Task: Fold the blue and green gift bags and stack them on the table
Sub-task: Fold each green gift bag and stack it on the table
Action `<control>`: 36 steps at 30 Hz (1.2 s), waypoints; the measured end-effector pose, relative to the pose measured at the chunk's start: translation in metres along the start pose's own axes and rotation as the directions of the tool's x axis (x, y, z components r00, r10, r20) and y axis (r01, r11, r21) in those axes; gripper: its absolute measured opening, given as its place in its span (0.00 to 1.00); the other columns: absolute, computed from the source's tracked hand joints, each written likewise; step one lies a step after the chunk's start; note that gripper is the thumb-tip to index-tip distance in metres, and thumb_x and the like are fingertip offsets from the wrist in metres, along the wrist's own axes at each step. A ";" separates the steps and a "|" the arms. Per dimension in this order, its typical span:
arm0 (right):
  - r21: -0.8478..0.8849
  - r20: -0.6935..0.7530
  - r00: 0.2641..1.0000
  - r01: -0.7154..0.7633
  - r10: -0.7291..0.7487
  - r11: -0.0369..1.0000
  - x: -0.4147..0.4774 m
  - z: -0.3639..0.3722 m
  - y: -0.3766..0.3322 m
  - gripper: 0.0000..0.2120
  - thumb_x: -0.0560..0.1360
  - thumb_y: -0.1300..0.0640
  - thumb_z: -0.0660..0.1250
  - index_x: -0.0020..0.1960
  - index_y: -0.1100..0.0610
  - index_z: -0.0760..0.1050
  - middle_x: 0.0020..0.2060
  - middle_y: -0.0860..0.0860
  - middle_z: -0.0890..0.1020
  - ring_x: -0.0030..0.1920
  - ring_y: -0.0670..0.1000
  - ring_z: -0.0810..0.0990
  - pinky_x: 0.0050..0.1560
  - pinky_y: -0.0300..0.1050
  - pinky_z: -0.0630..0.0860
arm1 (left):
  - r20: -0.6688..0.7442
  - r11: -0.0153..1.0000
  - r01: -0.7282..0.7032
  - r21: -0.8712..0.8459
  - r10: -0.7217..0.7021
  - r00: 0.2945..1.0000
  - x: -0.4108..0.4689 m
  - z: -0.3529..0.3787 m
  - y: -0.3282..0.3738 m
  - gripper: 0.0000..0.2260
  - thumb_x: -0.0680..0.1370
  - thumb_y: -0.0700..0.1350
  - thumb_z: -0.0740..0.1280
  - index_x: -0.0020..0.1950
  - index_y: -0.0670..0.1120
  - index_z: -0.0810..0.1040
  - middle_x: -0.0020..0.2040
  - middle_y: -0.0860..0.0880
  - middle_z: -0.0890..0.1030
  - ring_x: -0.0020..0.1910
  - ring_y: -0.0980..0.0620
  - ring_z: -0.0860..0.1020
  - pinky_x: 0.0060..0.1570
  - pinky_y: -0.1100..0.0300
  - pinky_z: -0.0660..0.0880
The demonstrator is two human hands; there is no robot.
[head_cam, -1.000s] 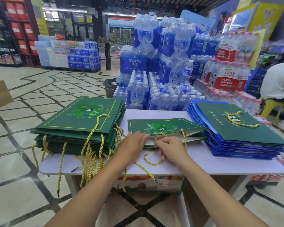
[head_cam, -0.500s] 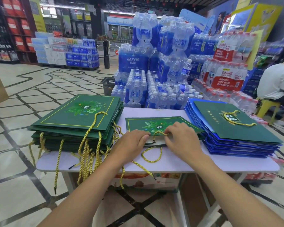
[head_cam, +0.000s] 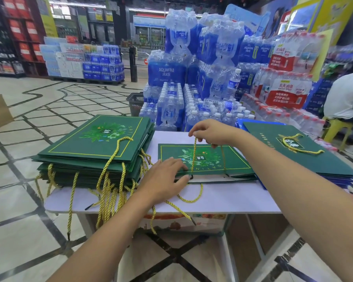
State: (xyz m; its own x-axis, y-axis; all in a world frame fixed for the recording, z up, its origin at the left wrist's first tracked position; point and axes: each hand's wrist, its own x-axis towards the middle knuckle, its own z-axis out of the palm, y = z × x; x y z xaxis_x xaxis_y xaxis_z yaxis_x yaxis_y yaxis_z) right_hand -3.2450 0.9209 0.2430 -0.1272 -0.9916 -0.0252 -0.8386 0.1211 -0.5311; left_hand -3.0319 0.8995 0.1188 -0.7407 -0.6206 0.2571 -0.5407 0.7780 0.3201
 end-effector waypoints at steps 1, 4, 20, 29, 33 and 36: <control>-0.091 -0.032 0.999 0.019 -0.022 0.996 0.009 0.004 0.002 0.12 0.84 0.49 0.62 0.56 0.52 0.83 0.43 0.48 0.82 0.37 0.48 0.77 0.37 0.43 0.75 | 0.025 1.000 0.005 0.009 -0.006 1.000 0.001 0.001 0.000 0.19 0.83 0.63 0.56 0.70 0.57 0.70 0.75 0.56 0.72 0.78 0.54 0.63 0.80 0.48 0.55; -0.335 -0.158 0.987 -0.021 -0.034 0.942 0.031 0.019 0.013 0.23 0.82 0.40 0.60 0.40 0.54 0.81 0.34 0.48 0.82 0.37 0.49 0.79 0.38 0.45 0.72 | 0.122 0.995 -0.016 0.102 0.003 0.993 0.005 0.006 -0.003 0.31 0.82 0.68 0.51 0.82 0.54 0.58 0.82 0.54 0.61 0.82 0.55 0.53 0.82 0.47 0.48; -0.486 -0.324 0.945 -0.201 0.039 0.850 0.079 0.086 0.073 0.30 0.84 0.39 0.47 0.47 0.57 0.81 0.48 0.58 0.83 0.44 0.58 0.75 0.49 0.52 0.73 | 0.232 0.969 -0.093 0.228 0.038 0.972 0.013 0.013 -0.010 0.35 0.81 0.71 0.45 0.85 0.56 0.47 0.84 0.57 0.45 0.83 0.56 0.43 0.81 0.45 0.42; -0.420 -0.300 0.953 -0.181 0.052 0.889 0.076 0.074 0.073 0.26 0.83 0.41 0.49 0.35 0.55 0.73 0.38 0.52 0.79 0.43 0.58 0.78 0.43 0.49 0.71 | 0.200 0.978 -0.066 0.199 0.025 0.979 0.012 0.013 -0.008 0.32 0.84 0.66 0.47 0.85 0.55 0.48 0.85 0.57 0.47 0.83 0.56 0.44 0.81 0.46 0.42; -0.396 -0.201 0.973 0.026 -0.114 0.918 0.053 0.052 0.061 0.17 0.82 0.43 0.58 0.46 0.52 0.79 0.44 0.50 0.80 0.48 0.54 0.78 0.48 0.52 0.76 | 0.163 0.984 -0.058 0.167 0.031 0.986 0.011 0.013 -0.009 0.31 0.84 0.66 0.50 0.85 0.56 0.51 0.84 0.57 0.49 0.83 0.56 0.46 0.82 0.48 0.43; -0.387 -0.160 0.954 0.176 -0.254 0.905 0.019 0.046 0.054 0.13 0.81 0.44 0.62 0.58 0.49 0.80 0.53 0.47 0.79 0.55 0.49 0.76 0.57 0.52 0.75 | 0.120 0.992 -0.045 0.115 0.031 0.992 0.011 0.012 -0.009 0.31 0.83 0.66 0.54 0.84 0.55 0.55 0.84 0.58 0.53 0.83 0.57 0.49 0.82 0.49 0.44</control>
State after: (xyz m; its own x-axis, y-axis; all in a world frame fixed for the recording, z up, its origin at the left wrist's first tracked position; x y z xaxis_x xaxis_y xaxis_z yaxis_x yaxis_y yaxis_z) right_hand -3.2680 0.9063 0.1750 0.0068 -0.9692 0.2464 -0.9864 -0.0469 -0.1575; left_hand -3.0396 0.8869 0.1076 -0.7996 -0.5799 0.1559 -0.5491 0.8112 0.2012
